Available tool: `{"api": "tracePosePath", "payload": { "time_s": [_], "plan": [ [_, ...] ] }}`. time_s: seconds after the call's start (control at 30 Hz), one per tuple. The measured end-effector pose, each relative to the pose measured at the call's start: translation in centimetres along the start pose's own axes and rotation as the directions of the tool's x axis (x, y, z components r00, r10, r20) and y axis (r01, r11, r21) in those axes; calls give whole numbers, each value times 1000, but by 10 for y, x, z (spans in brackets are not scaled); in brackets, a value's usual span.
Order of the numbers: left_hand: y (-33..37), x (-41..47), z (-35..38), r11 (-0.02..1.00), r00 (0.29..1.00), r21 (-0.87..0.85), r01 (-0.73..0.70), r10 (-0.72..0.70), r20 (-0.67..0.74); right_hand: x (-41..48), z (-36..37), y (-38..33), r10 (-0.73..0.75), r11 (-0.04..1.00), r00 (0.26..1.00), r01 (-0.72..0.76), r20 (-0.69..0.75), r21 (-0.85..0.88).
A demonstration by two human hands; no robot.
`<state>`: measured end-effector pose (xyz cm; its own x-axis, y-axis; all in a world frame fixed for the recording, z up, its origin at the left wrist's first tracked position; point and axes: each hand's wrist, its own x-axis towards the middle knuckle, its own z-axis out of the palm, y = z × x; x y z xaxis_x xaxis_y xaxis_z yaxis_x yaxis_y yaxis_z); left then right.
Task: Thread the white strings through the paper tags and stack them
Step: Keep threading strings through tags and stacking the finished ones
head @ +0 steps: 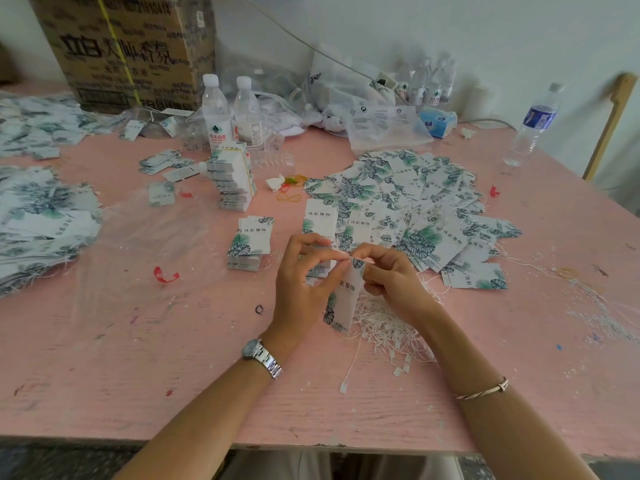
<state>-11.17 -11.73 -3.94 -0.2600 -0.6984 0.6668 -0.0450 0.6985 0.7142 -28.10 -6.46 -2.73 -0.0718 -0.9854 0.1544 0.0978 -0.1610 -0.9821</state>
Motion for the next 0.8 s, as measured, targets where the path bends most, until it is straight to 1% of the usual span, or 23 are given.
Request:
{"api": "tracePosePath", "payload": {
  "time_s": [0.1,0.27,0.33,0.4,0.47,0.6,0.8],
  "plan": [
    [1,0,0,999,1000,28,-18,18,0,1,0,1,-4,1000,1000,4,-4,-4],
    [-2,1,0,991,998,128,-26,34,-58,1,3,1,24,1000,1000,-24,-12,-16],
    [-2,1,-1,992,998,127,-17,25,-63,2,3,-1,59,998,997,-60,-49,-23],
    [-1,1,-1,991,998,137,-9,17,-61,0,3,-3,65,994,996,-70,-65,-84],
    [-1,1,-1,989,998,149,-3,12,-57,-1,3,-5,36,990,998,-42,-45,-132],
    [-2,0,-1,993,998,117,-1,7,-54,-3,5,-7,-1,991,1000,0,-9,-132],
    [-1,-1,0,996,999,89,-15,19,-40,-4,7,-8,-32,989,998,23,-56,-149]
  ]
}}
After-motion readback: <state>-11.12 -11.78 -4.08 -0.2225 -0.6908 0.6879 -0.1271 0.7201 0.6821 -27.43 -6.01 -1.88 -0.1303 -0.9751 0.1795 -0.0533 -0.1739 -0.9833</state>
